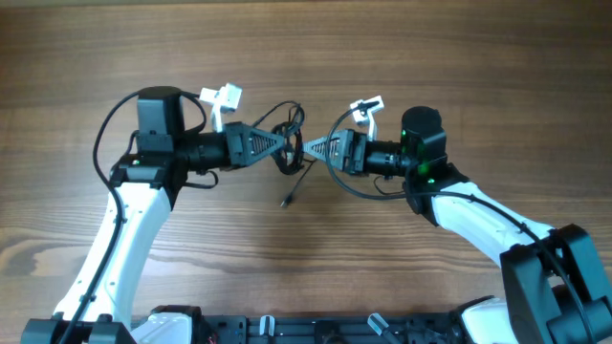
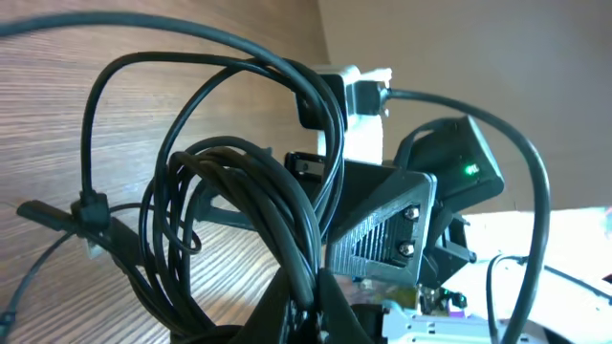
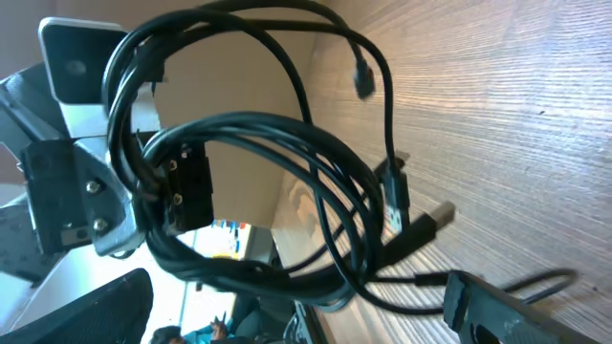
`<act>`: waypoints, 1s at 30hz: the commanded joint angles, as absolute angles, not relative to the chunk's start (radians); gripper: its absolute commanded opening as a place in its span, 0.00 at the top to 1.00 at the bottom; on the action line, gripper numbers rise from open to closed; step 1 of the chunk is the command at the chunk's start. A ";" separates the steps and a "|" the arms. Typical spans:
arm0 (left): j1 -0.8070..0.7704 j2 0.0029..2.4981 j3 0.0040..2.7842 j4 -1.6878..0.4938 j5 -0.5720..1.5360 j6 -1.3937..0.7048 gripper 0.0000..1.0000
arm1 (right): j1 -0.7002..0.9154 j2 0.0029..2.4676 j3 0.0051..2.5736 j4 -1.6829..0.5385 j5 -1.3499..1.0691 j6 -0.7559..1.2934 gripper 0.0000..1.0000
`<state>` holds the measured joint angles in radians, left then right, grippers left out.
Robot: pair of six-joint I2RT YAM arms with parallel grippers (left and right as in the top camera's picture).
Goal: Untangle cables
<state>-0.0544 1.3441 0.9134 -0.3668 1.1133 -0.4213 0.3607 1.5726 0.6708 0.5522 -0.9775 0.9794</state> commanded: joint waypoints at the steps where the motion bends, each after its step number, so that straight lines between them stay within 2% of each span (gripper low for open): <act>1: -0.003 1.335 0.929 -0.367 1.147 -0.432 0.96 | 0.359 1.580 0.673 0.496 -0.977 0.939 0.00; 5: 0.070 1.335 0.929 -0.356 1.146 -0.575 0.96 | 0.361 1.580 0.673 0.282 -0.882 0.726 0.00; 8: 0.126 1.335 0.929 -0.352 1.146 -0.648 0.96 | 0.371 1.580 0.672 0.176 -0.777 0.706 0.00; 12: 0.138 1.335 0.929 -0.352 1.147 -0.726 0.96 | 0.427 1.580 0.672 0.174 -0.728 0.662 0.00; 18: 0.138 1.335 0.929 -0.351 1.273 -0.850 0.96 | 0.443 1.580 0.672 0.175 -0.662 0.308 0.00; 20: 0.138 1.335 0.929 -0.351 1.294 -0.850 0.96 | 0.443 1.580 0.672 0.175 -0.662 0.271 0.01; 21: 0.138 1.335 0.929 -0.352 1.297 -0.850 0.96 | 0.443 1.580 0.672 0.175 -0.662 0.272 0.08; 23: 0.138 1.335 0.929 -0.351 1.301 -0.849 0.96 | 0.443 1.580 0.672 0.169 -0.663 0.290 0.41; 24: 0.138 1.335 0.929 -0.351 1.301 -0.844 0.96 | 0.443 1.580 0.672 0.161 -0.662 0.329 0.47; 28: 0.132 1.335 0.929 -0.352 1.314 -0.785 0.96 | 0.443 1.580 0.672 0.151 -0.667 0.472 0.38; 30: 0.105 1.335 0.929 -0.356 1.328 -0.753 0.96 | 0.439 1.580 0.672 0.140 -0.682 0.475 0.23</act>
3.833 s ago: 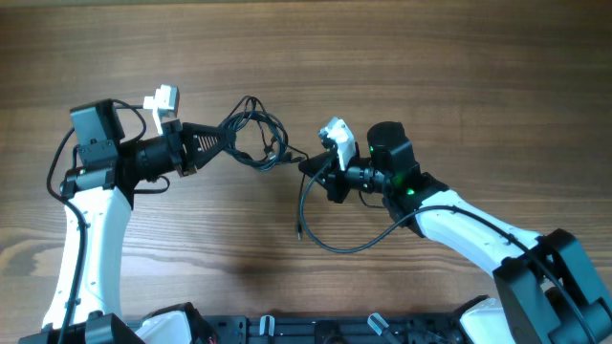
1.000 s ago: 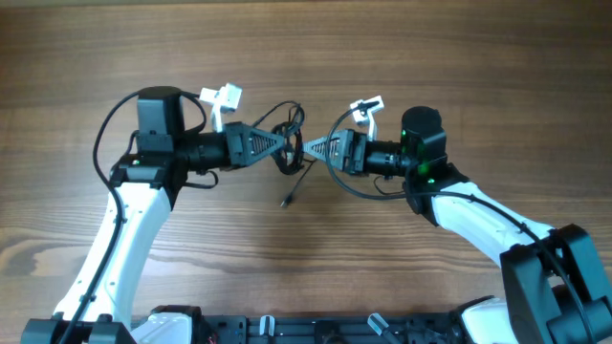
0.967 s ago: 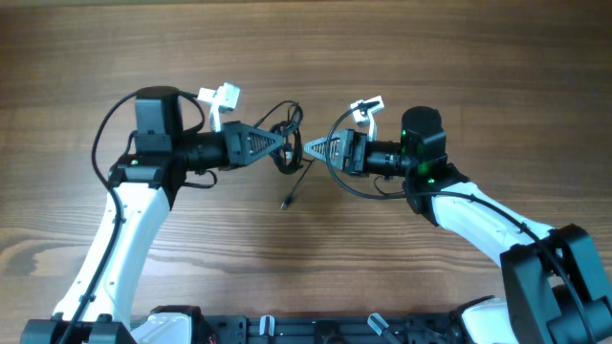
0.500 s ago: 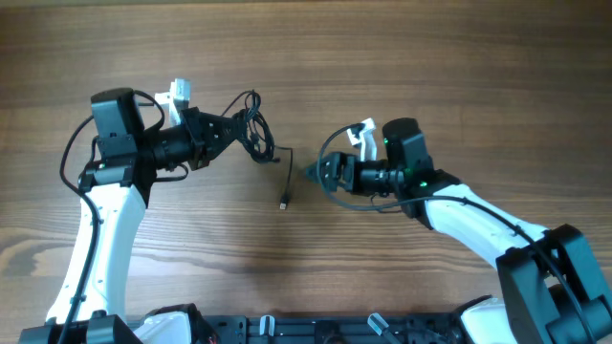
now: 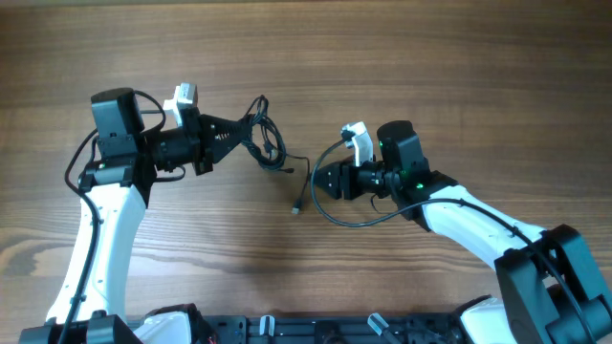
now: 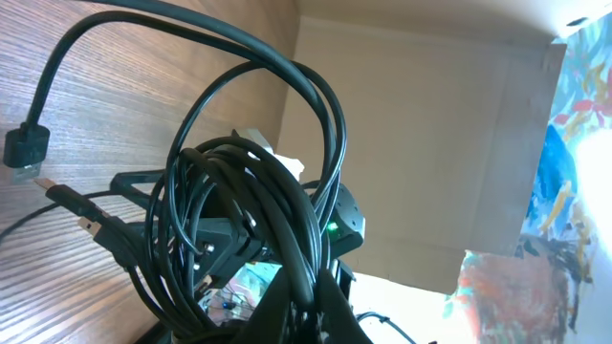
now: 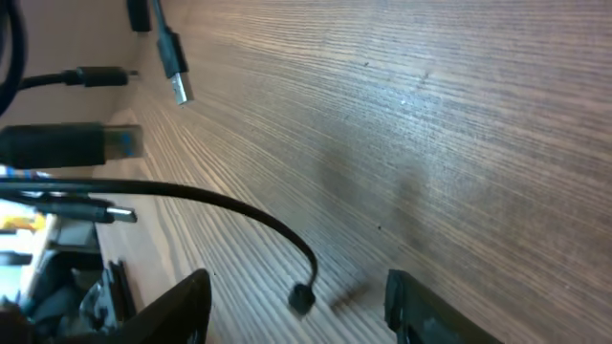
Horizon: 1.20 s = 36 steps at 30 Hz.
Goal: Untangle cables
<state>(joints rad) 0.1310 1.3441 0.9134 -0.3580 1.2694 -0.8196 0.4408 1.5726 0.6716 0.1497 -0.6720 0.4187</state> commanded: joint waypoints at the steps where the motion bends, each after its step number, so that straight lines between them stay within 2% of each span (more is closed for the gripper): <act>1: 0.089 1.335 0.929 -0.358 1.344 -0.725 0.96 | 0.434 1.580 0.672 0.133 -0.698 0.476 0.17; 3: 0.043 1.335 0.929 -0.382 1.349 -0.656 0.96 | 0.413 1.572 0.672 0.116 -0.756 0.490 0.11; 7: -0.069 1.341 0.929 -0.428 1.209 -0.566 0.96 | 0.329 1.518 0.672 0.083 -0.913 0.498 0.10; 12: -0.145 1.373 0.929 -0.422 1.232 -0.495 0.96 | 0.288 1.439 0.672 0.043 -0.945 0.470 0.10; 15: -0.145 1.382 0.929 -0.421 1.305 -0.422 0.96 | 0.288 1.416 0.672 0.039 -0.945 0.468 0.10; 21: -0.144 1.382 0.929 -0.416 1.328 -0.423 0.96 | 0.288 1.416 0.672 0.005 -0.929 0.399 0.11; 26: -0.125 1.381 0.929 -0.416 1.327 -0.541 0.96 | 0.288 1.416 0.672 -0.030 -0.873 0.404 0.11; 34: -0.093 1.381 0.929 -0.435 1.333 -0.540 0.96 | 0.288 1.416 0.672 -0.045 -0.861 0.426 0.11; 36: -0.093 1.382 0.929 -0.438 1.388 -0.540 0.96 | 0.288 1.416 0.672 -0.046 -0.856 0.414 0.11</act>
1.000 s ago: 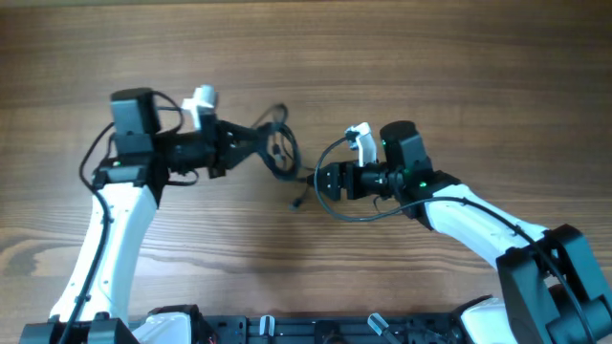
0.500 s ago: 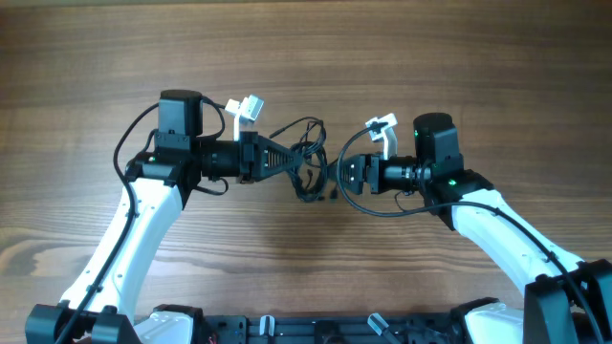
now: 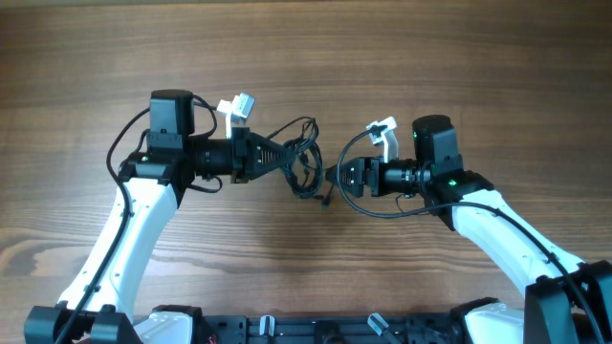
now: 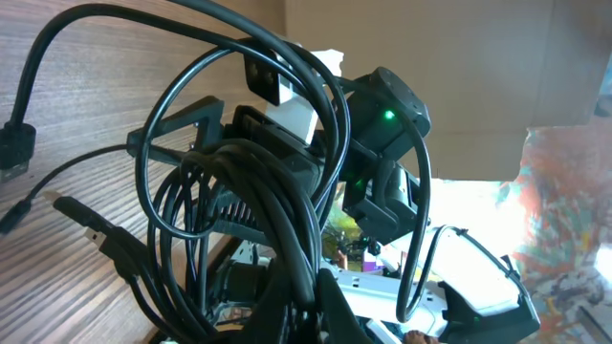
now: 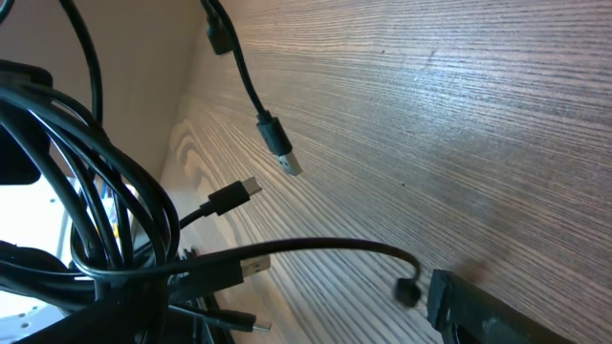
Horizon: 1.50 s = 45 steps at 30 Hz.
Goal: Untangle cables
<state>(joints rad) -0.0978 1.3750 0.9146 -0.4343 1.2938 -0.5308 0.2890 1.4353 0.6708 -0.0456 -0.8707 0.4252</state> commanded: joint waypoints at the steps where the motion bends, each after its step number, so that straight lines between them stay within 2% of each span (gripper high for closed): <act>1: -0.090 1.381 0.929 -0.437 1.414 -0.540 0.96 | 0.288 1.416 0.672 -0.045 -0.853 0.407 0.11; 3: -0.065 1.381 0.929 -0.436 1.470 -0.539 0.96 | 0.289 1.416 0.672 -0.042 -0.854 0.323 0.12; 6: -0.011 1.382 0.929 -0.426 1.522 -0.539 0.96 | 0.289 1.416 0.672 -0.042 -0.855 0.231 0.25; 7: 0.004 1.382 0.929 -0.427 1.548 -0.539 0.96 | 0.289 1.416 0.672 -0.038 -0.855 0.204 0.25; 8: 0.015 1.382 0.929 -0.426 1.579 -0.539 0.96 | 0.289 1.416 0.672 -0.034 -0.855 0.168 0.24; 9: 0.027 1.381 0.929 -0.431 1.578 -0.544 0.96 | 0.289 1.416 0.672 -0.021 -0.855 0.095 0.14; 14: 0.023 1.381 0.929 -0.431 1.578 -0.543 0.96 | 0.289 1.416 0.672 0.065 -0.882 0.074 0.10; 18: 0.023 1.381 0.929 -0.431 1.578 -0.543 0.96 | 0.292 1.417 0.672 0.092 -0.881 0.034 0.13; 20: 0.023 1.381 0.929 -0.431 1.577 -0.544 0.96 | 0.306 1.420 0.672 0.107 -0.885 0.025 0.27; 22: 0.023 1.381 0.929 -0.431 1.577 -0.546 0.96 | 0.325 1.434 0.672 0.126 -0.885 0.026 0.52; 27: 0.023 1.381 0.929 -0.431 1.577 -0.558 0.96 | 0.354 1.485 0.672 0.131 -0.915 0.051 0.96; 33: 0.023 1.381 0.929 -0.430 1.573 -0.496 0.96 | 0.354 1.489 0.672 0.156 -0.924 0.166 0.95; 38: 0.023 1.381 0.929 -0.430 1.502 -0.474 0.96 | 0.353 1.489 0.673 0.183 -1.156 0.188 0.96; 41: 0.023 1.381 0.929 -0.431 1.487 -0.427 0.96 | 0.346 1.489 0.673 0.194 -1.246 0.271 0.95; 45: 0.023 1.381 0.929 -0.431 1.468 -0.396 0.96 | 0.336 1.489 0.673 0.331 -1.392 0.389 0.96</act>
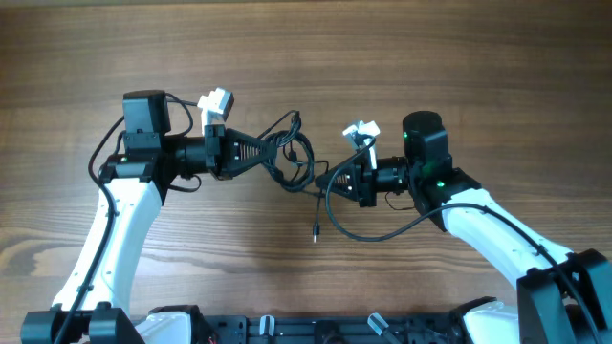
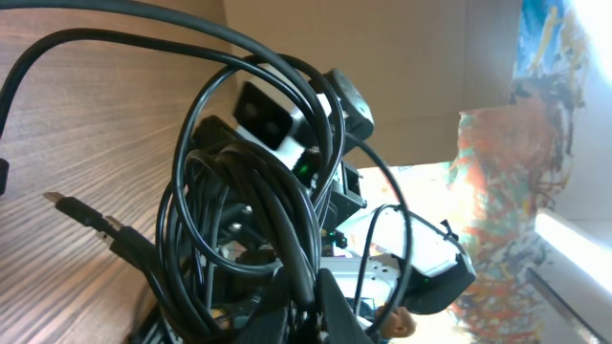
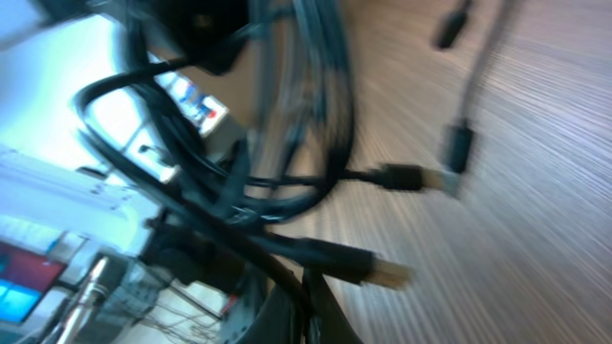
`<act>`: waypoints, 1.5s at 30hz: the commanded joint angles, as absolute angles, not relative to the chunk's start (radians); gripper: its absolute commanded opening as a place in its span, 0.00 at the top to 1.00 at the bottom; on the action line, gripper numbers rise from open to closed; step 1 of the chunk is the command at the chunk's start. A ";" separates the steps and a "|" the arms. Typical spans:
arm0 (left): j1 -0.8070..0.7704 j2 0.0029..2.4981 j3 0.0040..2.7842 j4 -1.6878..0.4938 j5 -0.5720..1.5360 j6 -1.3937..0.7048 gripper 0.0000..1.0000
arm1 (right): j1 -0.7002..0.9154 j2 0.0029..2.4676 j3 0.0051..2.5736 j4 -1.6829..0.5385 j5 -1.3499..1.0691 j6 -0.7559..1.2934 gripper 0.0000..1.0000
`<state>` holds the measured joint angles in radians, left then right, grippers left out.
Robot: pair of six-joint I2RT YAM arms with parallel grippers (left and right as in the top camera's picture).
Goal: Untangle cables
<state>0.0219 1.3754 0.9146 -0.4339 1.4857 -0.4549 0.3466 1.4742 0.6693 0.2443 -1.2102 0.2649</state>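
A tangled bundle of black cables (image 1: 290, 153) hangs above the wooden table (image 1: 306, 57) with my left gripper (image 1: 271, 152) shut on it. In the left wrist view the coils (image 2: 258, 191) rise from the closed left gripper (image 2: 308, 304). My right gripper (image 1: 333, 182) sits just right of the bundle, shut on a single black strand (image 3: 229, 239) of it. That right gripper (image 3: 298, 308) shows at the bottom of its own view, beside a USB plug (image 3: 387, 275). One loose plug end (image 1: 314, 232) dangles toward the table.
A black cable loop (image 1: 368, 234) sags from the right arm's wrist over the table. White camera mounts (image 1: 213, 103) stick up from both wrists. Both arm bases stand at the table's near edge (image 1: 306, 330).
My right gripper was open beside the bundle; it is shut on one strand now. The left gripper and bundle have shifted slightly left. A plug end now dangles lower, near the table.
First both grippers met at the bundle mid-table, the left one holding it. Then the left held the bundle far to the left, away from the open right gripper. Later they were close again, and now the right is shut on a strand.
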 commanded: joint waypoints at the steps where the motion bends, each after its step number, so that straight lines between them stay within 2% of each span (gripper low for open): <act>1: 0.023 1.381 0.929 -0.431 1.461 -0.395 0.96 | 0.336 1.489 0.673 0.375 -1.408 0.439 0.96; 5: 0.023 1.381 0.929 -0.431 1.441 -0.395 0.96 | 0.336 1.489 0.673 0.574 -1.424 0.647 0.95; 9: 0.023 1.381 0.929 -0.431 1.441 -0.395 0.96 | 0.336 1.489 0.673 0.677 -1.424 0.772 0.96; 20: -0.088 1.381 0.929 -0.419 1.366 -0.317 0.96 | 0.337 1.489 0.673 0.720 -1.423 0.815 0.95; 26: -0.088 1.381 0.929 -0.407 1.366 -0.317 0.96 | 0.337 1.489 0.673 0.732 -1.361 0.886 0.95; 30: -0.088 1.381 0.929 -0.408 1.320 -0.317 0.96 | 0.324 1.489 0.673 0.994 -1.337 1.045 0.96; 33: -0.088 1.381 0.929 -0.408 1.288 -0.317 0.96 | 0.316 1.489 0.673 1.127 -1.265 1.131 0.95; 43: -0.088 1.381 0.929 -0.424 1.237 -0.324 0.96 | 0.316 1.489 0.673 1.082 -0.918 1.124 0.95; 45: -0.088 1.381 0.929 -0.431 1.236 -0.383 0.96 | 0.316 1.489 0.673 1.036 -0.822 1.086 0.95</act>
